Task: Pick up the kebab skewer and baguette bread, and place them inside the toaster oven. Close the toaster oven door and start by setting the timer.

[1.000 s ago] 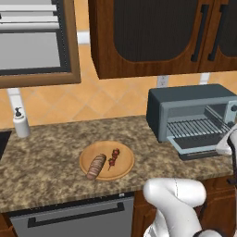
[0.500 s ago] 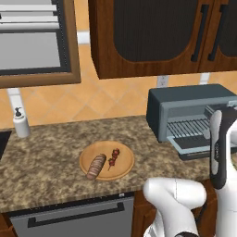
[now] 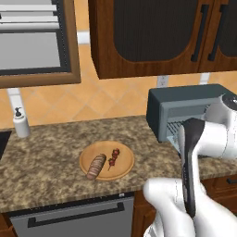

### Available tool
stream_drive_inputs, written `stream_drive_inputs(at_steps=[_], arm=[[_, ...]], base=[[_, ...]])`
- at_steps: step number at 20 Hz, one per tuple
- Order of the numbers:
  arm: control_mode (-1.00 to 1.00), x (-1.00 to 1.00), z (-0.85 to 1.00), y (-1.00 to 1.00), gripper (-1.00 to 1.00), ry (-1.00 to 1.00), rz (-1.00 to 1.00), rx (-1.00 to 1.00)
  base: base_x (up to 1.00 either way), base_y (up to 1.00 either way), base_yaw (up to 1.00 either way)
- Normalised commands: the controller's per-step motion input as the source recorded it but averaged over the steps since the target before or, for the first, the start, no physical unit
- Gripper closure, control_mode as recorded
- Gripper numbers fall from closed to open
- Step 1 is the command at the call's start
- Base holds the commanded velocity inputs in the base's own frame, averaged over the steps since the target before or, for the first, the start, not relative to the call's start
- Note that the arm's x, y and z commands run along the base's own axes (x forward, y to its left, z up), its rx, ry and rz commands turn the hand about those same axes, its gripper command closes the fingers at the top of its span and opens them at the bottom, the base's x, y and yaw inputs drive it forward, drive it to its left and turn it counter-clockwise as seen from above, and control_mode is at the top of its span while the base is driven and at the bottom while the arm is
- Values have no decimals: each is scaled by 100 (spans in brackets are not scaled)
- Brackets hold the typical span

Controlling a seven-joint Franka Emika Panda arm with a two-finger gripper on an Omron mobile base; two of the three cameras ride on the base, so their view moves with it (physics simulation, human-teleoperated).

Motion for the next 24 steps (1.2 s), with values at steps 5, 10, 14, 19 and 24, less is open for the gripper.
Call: stream_drive_inputs(at_steps=[5,10,14,19,24], arm=[[-100,26,-23,100,100,13,-5,14],[-100,43,-51,100,-100,-5,0,3],[-100,78,-43,97,-100,5,0,1],[-100,52,-48,99,-100,15,0,8],[-100,25,-53,98,-100,17,0,9]], base=[[0,0,0],[0,0,0],[0,0,0],[0,0,0],[0,0,0]])
